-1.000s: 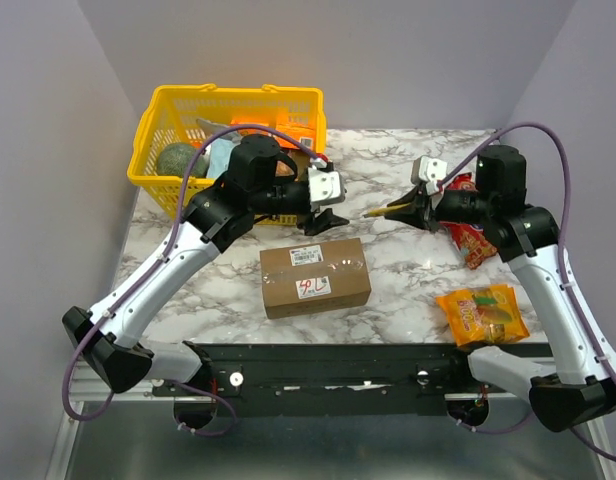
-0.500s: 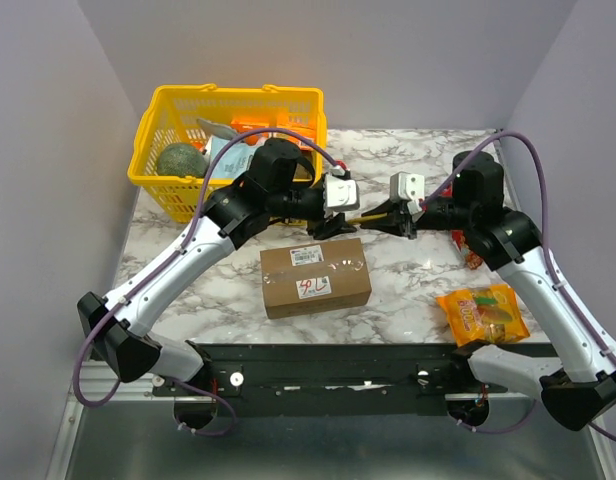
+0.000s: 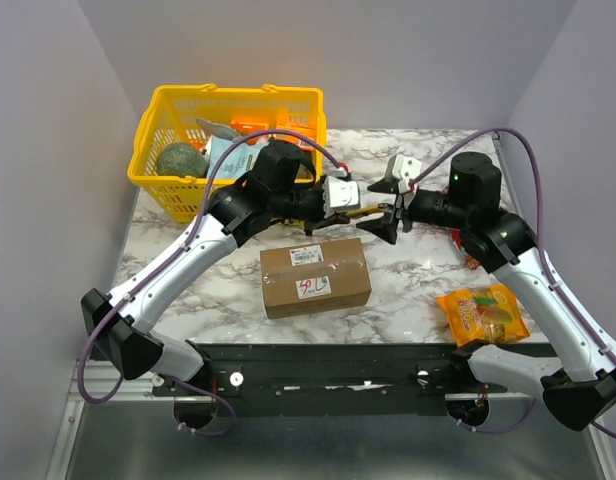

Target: Unpack the express box

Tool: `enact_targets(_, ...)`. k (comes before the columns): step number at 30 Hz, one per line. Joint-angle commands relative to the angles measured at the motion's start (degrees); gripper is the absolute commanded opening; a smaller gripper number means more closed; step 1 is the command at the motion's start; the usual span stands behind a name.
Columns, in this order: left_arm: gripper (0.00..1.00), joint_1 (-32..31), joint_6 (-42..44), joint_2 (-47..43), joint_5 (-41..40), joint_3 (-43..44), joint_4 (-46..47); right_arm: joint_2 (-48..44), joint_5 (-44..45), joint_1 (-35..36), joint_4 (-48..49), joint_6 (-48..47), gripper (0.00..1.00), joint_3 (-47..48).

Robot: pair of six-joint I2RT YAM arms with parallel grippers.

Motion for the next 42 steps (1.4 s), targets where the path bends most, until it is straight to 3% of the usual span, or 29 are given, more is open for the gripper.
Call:
enact_targets(1, 0.0, 7.5, 2.25, -5.87, -7.07, -1.94, -7.59, -1.96, 19.52, -1.25, 5.74, 15.37, 0.87, 0.82)
enact_targets(3, 0.0, 12.35, 4.96, -8.6, -7.96, -2.39, -14.95, -1.44, 21.74, -3.63, 4.86, 18.91, 0.9, 1.62)
enact_targets(4, 0.0, 15.77, 11.5, -9.39, -10.23, -2.3, -19.08, -1.17, 21.65, -5.99, 3.82, 22.41, 0.9, 2.06)
enact_targets(5, 0.0, 16.93, 14.53, -10.36, -11.64, -3.09, -26.43, -1.0, 20.61, -6.97, 3.28, 23.75, 0.92, 2.06)
enact_targets(8, 0.0, 21.32, 23.31, -15.28, -16.64, -6.78, -38.13, -0.99, 21.38, -8.38, 3.1, 24.73, 0.94, 0.31)
enact_targets(9, 0.0, 22.04, 23.87, -16.77, -18.06, -7.74, -40.45, -0.91, 21.74, -8.39, 3.19, 24.73, 0.99, -0.13)
enact_targets(13, 0.0, 25.2, 14.58, -17.14, -33.42, -16.43, -43.63, 0.32, 22.09, -8.65, 3.89, 24.55, 1.0, -0.75)
enact_targets(16, 0.0, 29.94, 6.75, -15.03, -36.09, -23.89, -47.06, 0.94, 20.43, -8.65, 3.98, 24.9, 1.0, -0.58)
enact_targets(20, 0.0, 36.79, -0.63, -17.4, -39.42, -31.73, -40.07, 1.38, 17.7, -8.65, 3.98, 25.52, 1.0, -0.75)
enact_targets(26, 0.0, 46.03, -11.52, -18.37, -47.33, -35.52, -23.9, 0.68, 16.47, -8.65, 4.42, 26.13, 0.99, -2.16)
enact_targets(32, 0.0, 57.44, -11.11, -13.02, -50.42, -38.24, -12.46, -1.78, 15.94, -8.74, 4.77, 26.13, 0.99, -5.14)
enact_targets(36, 0.0, 63.07, -7.95, -7.92, -42.98, -38.95, -9.19, -2.84, 15.5, -8.74, 4.68, 25.78, 0.99, -5.85)
enact_targets(42, 0.06, 63.09, -1.18, -8.69, -30.3, -43.6, -8.13, -2.58, 14.8, -8.91, 4.25, 25.43, 0.99, -5.68)
